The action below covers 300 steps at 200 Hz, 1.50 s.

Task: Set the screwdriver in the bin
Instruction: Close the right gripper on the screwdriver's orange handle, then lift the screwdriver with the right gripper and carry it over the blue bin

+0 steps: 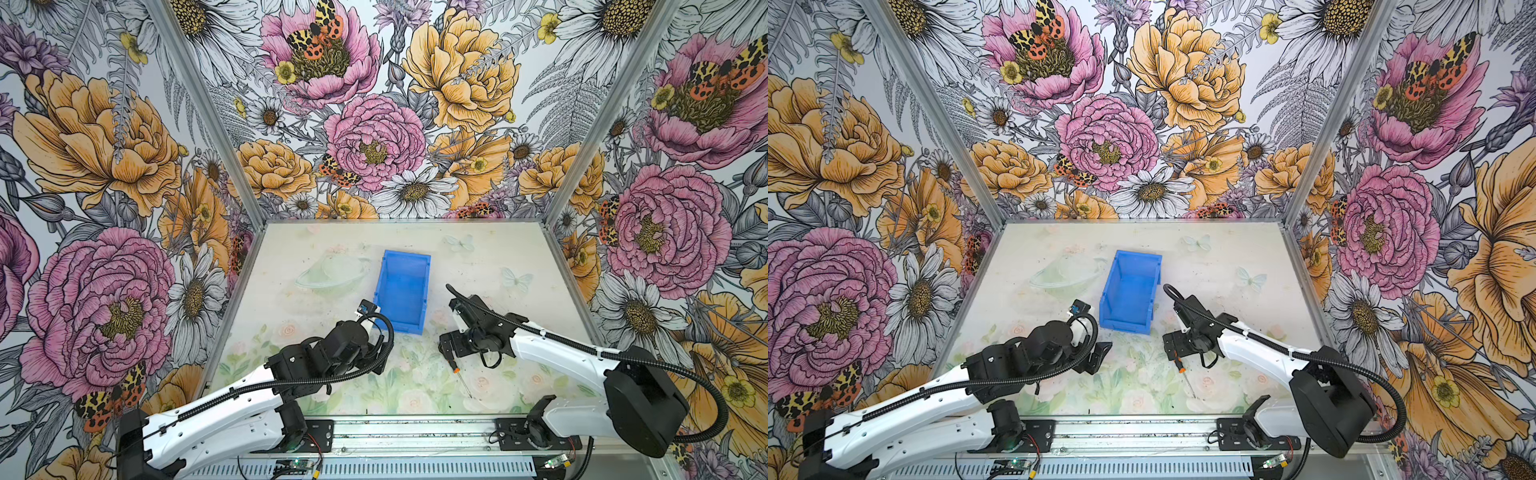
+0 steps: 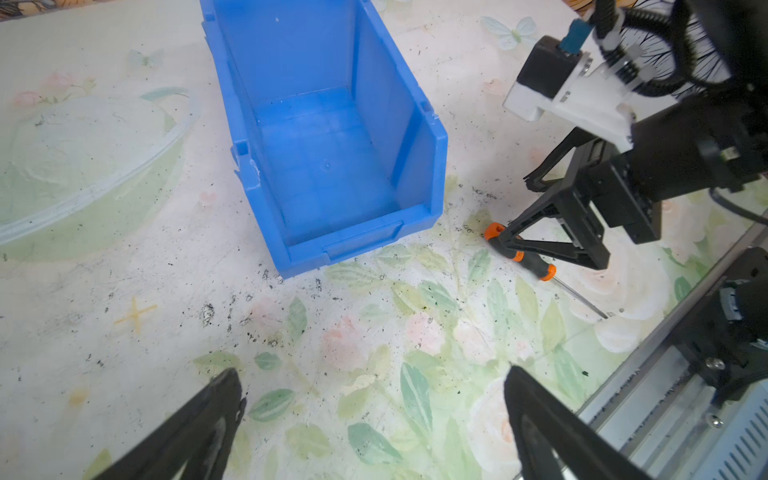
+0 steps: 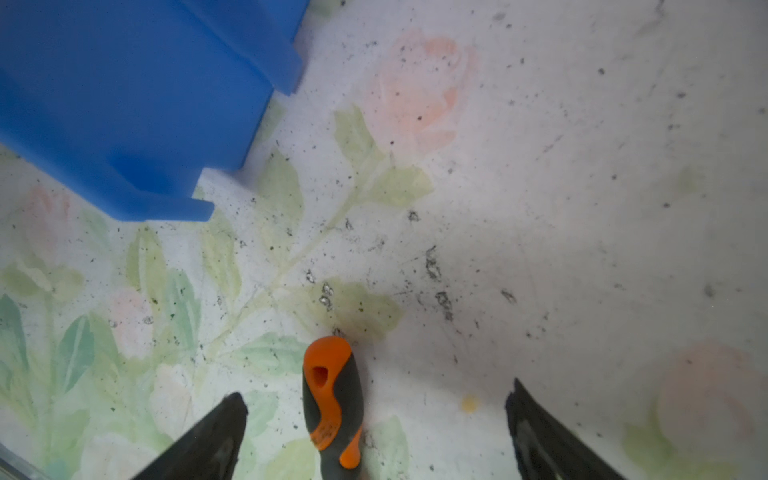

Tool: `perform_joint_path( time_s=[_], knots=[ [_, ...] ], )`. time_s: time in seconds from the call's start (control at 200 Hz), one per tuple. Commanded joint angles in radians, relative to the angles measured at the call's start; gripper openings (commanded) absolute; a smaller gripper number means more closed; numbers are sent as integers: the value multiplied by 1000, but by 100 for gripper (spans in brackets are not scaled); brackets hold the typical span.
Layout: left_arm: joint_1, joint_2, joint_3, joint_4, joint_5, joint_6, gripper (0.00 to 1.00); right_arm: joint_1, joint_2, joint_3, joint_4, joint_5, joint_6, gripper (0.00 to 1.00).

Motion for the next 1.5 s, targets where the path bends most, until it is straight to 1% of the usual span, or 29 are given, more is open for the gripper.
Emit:
perform_joint_path(
  time_s=[0.0, 0.08, 0.105, 0.165, 0.3, 0.38, 0.44, 0.626, 0.706, 0.711, 0.796, 0.951, 1.086, 1.181, 1.206, 1.366, 1.496],
  knots=[
    [-2, 17, -13, -15, 11, 40, 99, 22, 4, 7, 11, -2, -14, 97],
    [6, 15, -15, -15, 43, 59, 99, 34, 21, 15, 8, 13, -15, 93],
    [8, 11, -14, -14, 47, 65, 99, 39, 25, 19, 7, 20, -17, 91],
    [9, -6, -10, -15, 36, 75, 99, 52, 40, 26, 2, 42, -20, 86],
    [11, -72, -16, -15, 13, 75, 99, 81, 70, 32, -5, 85, -10, 83],
    [7, -105, -30, -14, 22, 71, 99, 95, 87, 40, -11, 103, -5, 78],
    [4, -116, -30, -12, 24, 71, 99, 103, 100, 47, -12, 114, 3, 70],
    [3, -111, -32, -1, 47, 77, 99, 129, 154, 51, -11, 135, 39, 55],
    [2, -115, -33, 1, 46, 82, 99, 130, 165, 45, -11, 148, 61, 45],
    [2, -116, -33, 1, 45, 82, 99, 143, 165, 45, -11, 148, 65, 45],
    [2, -129, -31, 0, 29, 93, 99, 164, 167, 37, -9, 163, 96, 36],
    [7, -149, -33, 1, 9, 97, 99, 188, 169, 34, -8, 182, 130, 26],
    [12, -146, -33, 4, 17, 99, 99, 197, 169, 46, -11, 192, 148, 11],
    [12, -147, -36, 7, 20, 96, 99, 197, 138, 62, -14, 194, 175, 1],
    [12, -149, -37, 12, 21, 92, 99, 199, 125, 68, -15, 197, 186, 0],
    [18, -168, -58, 38, 15, 69, 99, 202, 12, 115, -15, 224, 275, 0],
    [32, -186, -77, 47, -20, 41, 99, 203, -36, 193, -32, 250, 303, 0]
  ],
)
